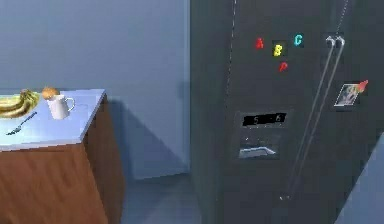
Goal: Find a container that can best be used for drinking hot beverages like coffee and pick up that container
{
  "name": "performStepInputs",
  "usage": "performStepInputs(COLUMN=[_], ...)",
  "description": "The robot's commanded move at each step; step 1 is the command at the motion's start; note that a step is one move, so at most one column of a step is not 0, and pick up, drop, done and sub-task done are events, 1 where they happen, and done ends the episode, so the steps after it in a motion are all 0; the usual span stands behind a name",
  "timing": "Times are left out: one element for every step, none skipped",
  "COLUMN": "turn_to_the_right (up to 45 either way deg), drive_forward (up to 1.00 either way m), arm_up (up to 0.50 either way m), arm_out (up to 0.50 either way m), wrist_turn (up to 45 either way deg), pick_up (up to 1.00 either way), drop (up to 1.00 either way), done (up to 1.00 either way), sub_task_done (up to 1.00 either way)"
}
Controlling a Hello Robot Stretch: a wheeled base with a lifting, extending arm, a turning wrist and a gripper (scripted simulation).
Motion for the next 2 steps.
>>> performStepInputs(turn_to_the_right=[0.0, -45.0], drive_forward=[0.20, 0.00], arm_up=[0.00, 0.00], arm_out=[0.00, 0.00], wrist_turn=[0.0, 0.0], pick_up=[0.00, 0.00], drop=[0.00, 0.00], done=[0.00, 0.00], sub_task_done=[0.00, 0.00])
